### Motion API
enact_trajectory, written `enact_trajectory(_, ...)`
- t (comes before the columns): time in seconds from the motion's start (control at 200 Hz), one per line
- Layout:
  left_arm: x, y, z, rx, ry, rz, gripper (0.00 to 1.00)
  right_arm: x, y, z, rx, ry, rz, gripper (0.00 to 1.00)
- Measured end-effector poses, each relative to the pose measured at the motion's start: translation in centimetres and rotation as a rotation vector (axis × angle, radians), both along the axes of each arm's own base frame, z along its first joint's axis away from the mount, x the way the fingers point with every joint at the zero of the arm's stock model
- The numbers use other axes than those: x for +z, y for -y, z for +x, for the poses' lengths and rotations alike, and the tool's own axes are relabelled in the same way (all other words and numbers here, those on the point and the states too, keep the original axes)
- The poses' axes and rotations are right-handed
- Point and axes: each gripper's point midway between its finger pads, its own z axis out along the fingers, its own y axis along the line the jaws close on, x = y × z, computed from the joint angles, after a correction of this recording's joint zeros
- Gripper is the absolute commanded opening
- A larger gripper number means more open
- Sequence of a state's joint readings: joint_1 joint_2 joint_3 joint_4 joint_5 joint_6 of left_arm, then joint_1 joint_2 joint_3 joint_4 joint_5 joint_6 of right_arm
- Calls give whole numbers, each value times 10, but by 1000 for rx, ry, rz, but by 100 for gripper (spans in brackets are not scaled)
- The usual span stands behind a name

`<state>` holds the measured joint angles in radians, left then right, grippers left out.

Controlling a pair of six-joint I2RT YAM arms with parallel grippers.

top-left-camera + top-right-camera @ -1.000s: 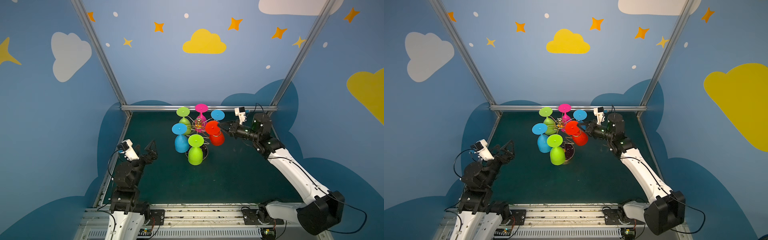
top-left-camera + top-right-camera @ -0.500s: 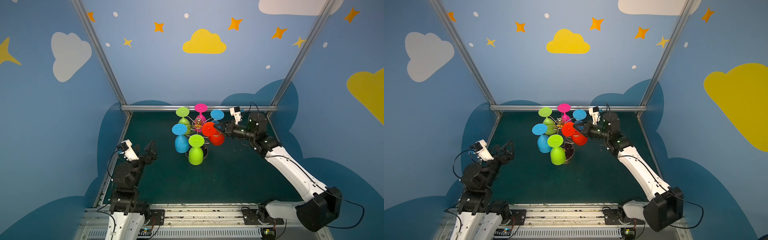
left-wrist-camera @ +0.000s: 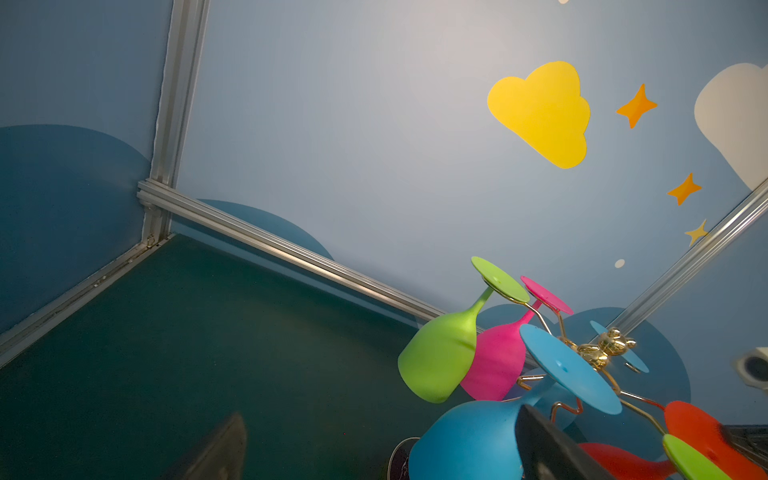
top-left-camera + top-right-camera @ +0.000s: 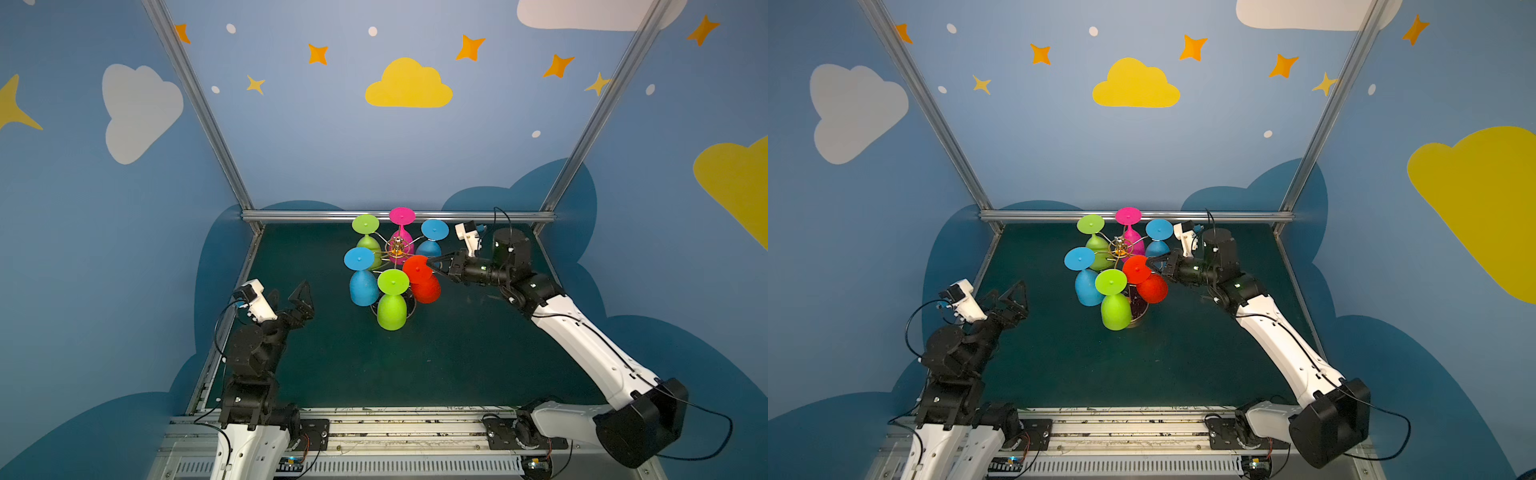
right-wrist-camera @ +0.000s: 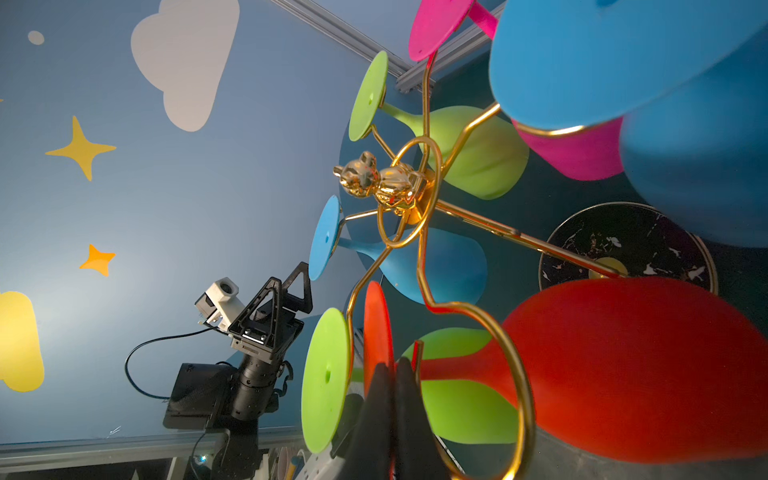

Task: Take the wine glass off the wine glass rack
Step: 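Pull the red glass off the rack with the right gripper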

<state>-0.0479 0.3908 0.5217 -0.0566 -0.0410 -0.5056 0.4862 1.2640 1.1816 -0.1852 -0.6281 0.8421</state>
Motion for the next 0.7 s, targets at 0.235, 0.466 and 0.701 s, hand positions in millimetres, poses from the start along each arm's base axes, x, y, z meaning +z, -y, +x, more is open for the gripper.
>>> enact_trajectory(0.235,0,0,0,0,0,-4,100,11,8,-9,-12,52,-12,0)
enact_trajectory(0.466,0,0,0,0,0,-16,100,5,15,-16,-27,51,-32,0)
enact_trajectory(0.701,21,0,-4,-4,40,-17,100,-8,24,-28,-39,44,-50,0)
